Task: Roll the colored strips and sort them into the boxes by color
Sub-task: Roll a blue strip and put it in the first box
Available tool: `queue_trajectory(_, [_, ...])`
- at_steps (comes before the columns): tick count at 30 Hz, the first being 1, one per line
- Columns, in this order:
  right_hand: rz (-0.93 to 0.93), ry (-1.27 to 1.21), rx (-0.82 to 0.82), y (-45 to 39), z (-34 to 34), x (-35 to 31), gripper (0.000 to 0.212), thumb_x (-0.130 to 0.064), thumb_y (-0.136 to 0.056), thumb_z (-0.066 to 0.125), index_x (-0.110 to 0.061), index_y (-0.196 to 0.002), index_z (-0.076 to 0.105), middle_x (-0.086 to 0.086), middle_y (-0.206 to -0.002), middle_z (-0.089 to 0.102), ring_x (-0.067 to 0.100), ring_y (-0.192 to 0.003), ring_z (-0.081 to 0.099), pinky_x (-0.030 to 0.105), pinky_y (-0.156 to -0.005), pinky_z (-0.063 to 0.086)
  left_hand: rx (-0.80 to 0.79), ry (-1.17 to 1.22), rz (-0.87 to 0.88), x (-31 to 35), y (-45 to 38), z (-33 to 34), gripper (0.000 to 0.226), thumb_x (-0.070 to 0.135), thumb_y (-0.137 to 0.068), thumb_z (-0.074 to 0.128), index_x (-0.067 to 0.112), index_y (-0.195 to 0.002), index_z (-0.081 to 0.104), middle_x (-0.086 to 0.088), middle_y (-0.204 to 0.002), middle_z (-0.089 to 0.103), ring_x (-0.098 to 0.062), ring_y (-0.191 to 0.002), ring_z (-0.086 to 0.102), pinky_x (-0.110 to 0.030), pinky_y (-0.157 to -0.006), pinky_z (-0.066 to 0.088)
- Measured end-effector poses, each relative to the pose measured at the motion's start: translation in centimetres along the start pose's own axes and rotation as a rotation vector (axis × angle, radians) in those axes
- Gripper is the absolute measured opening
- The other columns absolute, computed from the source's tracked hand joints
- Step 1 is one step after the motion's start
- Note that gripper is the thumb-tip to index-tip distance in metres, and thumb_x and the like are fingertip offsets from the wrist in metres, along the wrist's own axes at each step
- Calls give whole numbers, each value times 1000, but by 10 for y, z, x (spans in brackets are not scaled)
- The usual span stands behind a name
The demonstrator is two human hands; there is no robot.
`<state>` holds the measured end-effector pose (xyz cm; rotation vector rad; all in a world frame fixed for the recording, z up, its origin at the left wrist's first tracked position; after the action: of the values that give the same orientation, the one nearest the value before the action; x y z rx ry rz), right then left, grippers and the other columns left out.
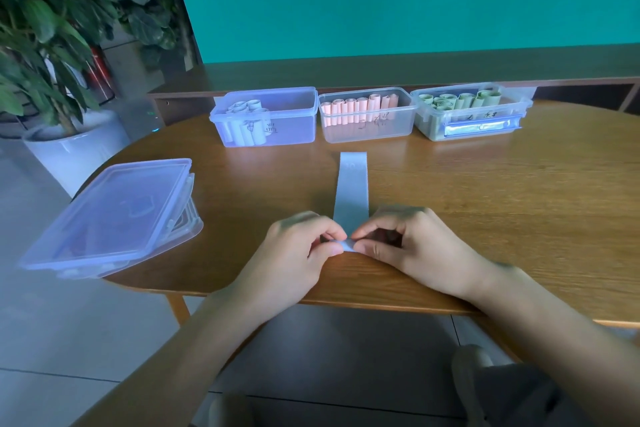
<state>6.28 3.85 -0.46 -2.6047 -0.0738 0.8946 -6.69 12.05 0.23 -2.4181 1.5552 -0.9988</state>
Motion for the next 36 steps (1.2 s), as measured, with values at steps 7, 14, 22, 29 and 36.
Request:
queue_trajectory(7, [0, 76, 38, 0, -1, 1, 9, -29, -95, 70, -27, -101, 77, -13, -98, 64, 7, -94, 62, 12, -81, 41, 20, -13, 36, 3, -1, -1, 7, 20, -94, 67, 23, -95, 73, 17, -90, 66, -1, -90, 58, -7, -75, 42])
queue_trajectory(14, [-4, 123, 37, 1, 0, -1, 20, -37, -94, 71, -24, -107, 75, -12, -98, 66, 7, -91, 62, 23, -83, 50, 32, -12, 27, -7, -13, 1, 14, 18, -96, 65, 22, -98, 79, 10, -96, 68, -5, -87, 61, -8, -77, 44])
queue_trajectory(22, [38, 121, 91, -1, -4, 5, 18, -43, -93, 68, -27, -98, 74, -14, -94, 61, 4, -86, 60, 19, -78, 46, 48, 28, 31, -6, -13, -3, 10, 19, -94, 67, 22, -100, 74, 16, -96, 66, 0, -93, 59, -4, -76, 43])
queue_trajectory(29, [9, 203, 160, 0, -5, -2, 17, -36, -95, 69, -23, -103, 75, -12, -99, 59, 0, -82, 56, 16, -80, 46, -21, 6, -1, -12, -16, 4, 14, 26, -91, 72, 27, -104, 74, 26, -90, 56, 2, -89, 56, -4, -71, 40])
queue_trajectory(36, [36, 189, 163, -2, -5, 3, 14, -31, -92, 73, -27, -105, 72, -13, -100, 62, 6, -83, 61, 36, -79, 54, -35, -54, -21, -18, -24, 11, 26, 36, -94, 67, 26, -118, 72, 18, -105, 51, 7, -87, 51, -3, -71, 35])
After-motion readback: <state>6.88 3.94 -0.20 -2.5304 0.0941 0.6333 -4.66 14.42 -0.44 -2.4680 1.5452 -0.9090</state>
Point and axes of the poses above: each hand's wrist, its own y-axis away from the middle knuckle, its own z-axis out of the palm, x = y × z, the point moved 9 cm from there along -y, towards the middle knuckle
